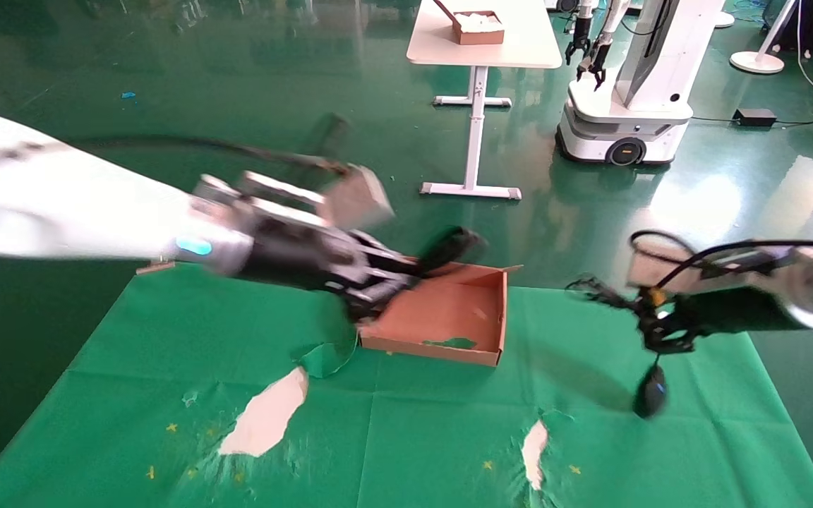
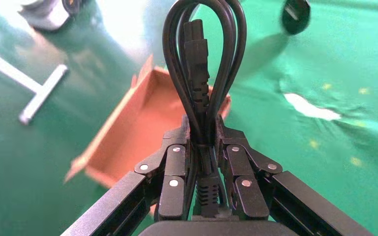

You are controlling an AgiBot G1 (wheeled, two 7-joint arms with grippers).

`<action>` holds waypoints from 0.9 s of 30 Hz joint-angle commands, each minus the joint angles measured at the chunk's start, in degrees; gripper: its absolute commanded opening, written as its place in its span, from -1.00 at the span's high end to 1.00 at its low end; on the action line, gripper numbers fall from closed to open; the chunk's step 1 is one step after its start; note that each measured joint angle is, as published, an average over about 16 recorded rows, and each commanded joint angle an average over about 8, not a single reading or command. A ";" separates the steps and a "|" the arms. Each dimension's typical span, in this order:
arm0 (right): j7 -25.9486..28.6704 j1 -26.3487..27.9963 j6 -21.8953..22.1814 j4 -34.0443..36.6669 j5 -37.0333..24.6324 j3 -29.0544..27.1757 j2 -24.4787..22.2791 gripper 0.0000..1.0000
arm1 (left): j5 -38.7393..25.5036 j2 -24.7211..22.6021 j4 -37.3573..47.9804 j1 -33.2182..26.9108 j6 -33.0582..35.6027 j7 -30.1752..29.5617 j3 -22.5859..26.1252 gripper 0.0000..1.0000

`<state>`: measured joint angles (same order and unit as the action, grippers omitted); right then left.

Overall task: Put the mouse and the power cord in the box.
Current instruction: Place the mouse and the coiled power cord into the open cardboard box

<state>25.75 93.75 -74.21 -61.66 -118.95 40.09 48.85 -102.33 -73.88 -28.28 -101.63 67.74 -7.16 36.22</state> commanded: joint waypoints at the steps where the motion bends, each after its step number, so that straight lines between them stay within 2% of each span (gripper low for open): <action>1: 0.30 0.78 0.13 0.00 -0.62 -0.28 -0.84 1.00 | -0.26 -2.87 0.98 1.13 -3.44 2.93 -0.15 1.00; 7: 3.16 1.11 -2.12 -3.45 -0.84 -1.01 -4.17 1.00 | -1.64 -4.88 -4.04 8.13 -21.45 14.07 8.01 1.00; 12: 5.51 0.48 -3.42 -6.73 -0.78 -1.47 -6.40 1.00 | 0.01 -4.85 -6.17 11.05 -32.31 19.04 15.08 1.00; 20: 6.95 -0.43 -3.06 -8.55 -0.58 -1.62 -6.34 1.00 | 5.02 -4.79 -5.02 10.13 -37.49 19.30 23.18 -1.00; 27: 5.59 0.90 -3.03 -8.15 -0.02 -1.67 -5.12 1.00 | 9.09 -4.75 -4.57 9.02 -39.45 18.65 28.35 -1.00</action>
<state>31.37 94.68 -77.33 -69.78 -118.96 38.46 43.79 -93.33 -78.63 -32.87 -92.57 28.37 11.57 64.37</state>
